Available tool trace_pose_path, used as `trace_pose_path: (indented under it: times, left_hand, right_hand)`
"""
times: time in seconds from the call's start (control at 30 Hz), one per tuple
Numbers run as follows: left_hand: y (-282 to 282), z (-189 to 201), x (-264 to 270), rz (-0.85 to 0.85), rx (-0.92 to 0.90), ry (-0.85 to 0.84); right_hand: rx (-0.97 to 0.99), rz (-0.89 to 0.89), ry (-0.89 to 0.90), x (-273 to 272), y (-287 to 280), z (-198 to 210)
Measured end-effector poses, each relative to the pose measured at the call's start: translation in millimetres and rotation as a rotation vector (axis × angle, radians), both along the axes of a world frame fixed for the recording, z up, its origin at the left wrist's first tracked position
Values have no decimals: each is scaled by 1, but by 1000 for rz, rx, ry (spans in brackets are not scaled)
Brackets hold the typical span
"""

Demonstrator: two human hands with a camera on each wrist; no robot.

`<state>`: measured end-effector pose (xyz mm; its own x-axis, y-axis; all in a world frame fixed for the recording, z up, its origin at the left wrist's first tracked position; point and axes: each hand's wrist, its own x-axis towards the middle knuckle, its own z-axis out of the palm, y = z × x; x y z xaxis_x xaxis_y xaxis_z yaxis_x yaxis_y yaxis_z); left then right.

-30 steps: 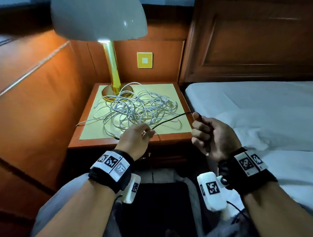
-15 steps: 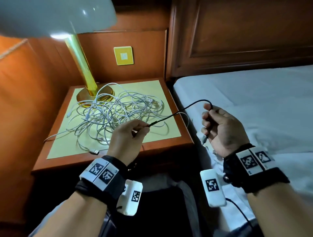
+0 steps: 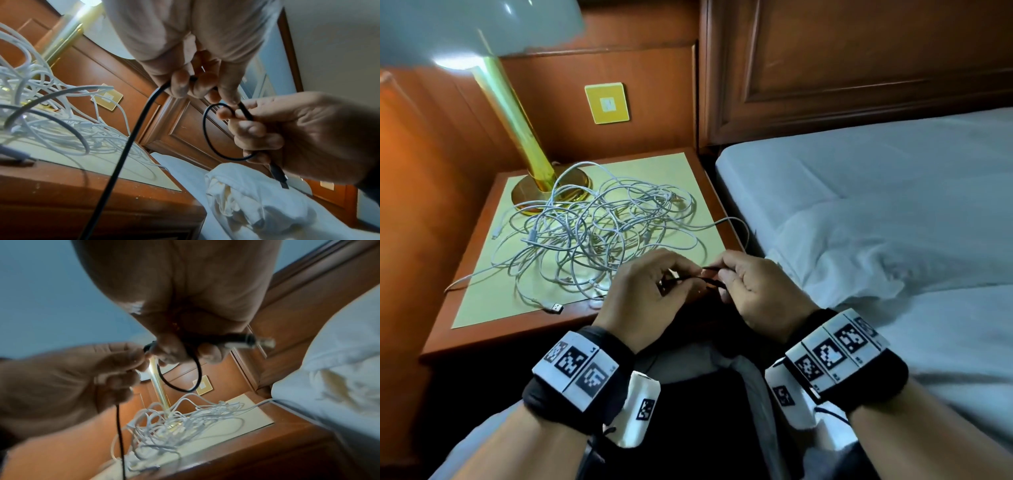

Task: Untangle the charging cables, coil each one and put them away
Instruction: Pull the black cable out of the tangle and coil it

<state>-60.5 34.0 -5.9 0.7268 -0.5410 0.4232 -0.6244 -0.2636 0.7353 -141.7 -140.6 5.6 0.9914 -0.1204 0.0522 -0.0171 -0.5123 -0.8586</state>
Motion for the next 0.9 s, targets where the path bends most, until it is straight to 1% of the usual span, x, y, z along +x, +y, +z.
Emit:
trace_pose_path:
  times: [0.07,0.13,0.2,0.3,0.43,0.57,0.63,0.73,0.77,0.87,0.9]
  left_hand:
    - [0,-1,2,3,-93,110]
    - [2,-1,4,-47,-151,142]
    - [4,-2,7,-63,-131,179]
    - [5,-6,10,-58,-80,227]
    - [6,-5,12,-60,-3,282]
    - [6,-2,11,26,55,283]
    - [6,-2,13,90,38,293]
    - [9,0,17,162,-52,309]
    - [10,1,17,173,-70,318]
    - [11,5,16,165,-91,346]
    - [11,5,15,152,-96,356]
  right_hand:
    - [157,-32,-10,2,2,1]
    - [334,-36,-2,5,4,1]
    - [453,-38,7,8,6,0]
    - [551,-42,61,8,6,3]
    - [488,-37,103,8,6,5]
    - [369,-43,150,8,5,2]
    - [350,-44,187,7,3,1]
    - [385,-59,254,7,1,-1]
    - [375,-73,252,7,0,-2]
    - [268,-117,215,7,-5,-2]
    - [269,-138,213,8,-6,-2]
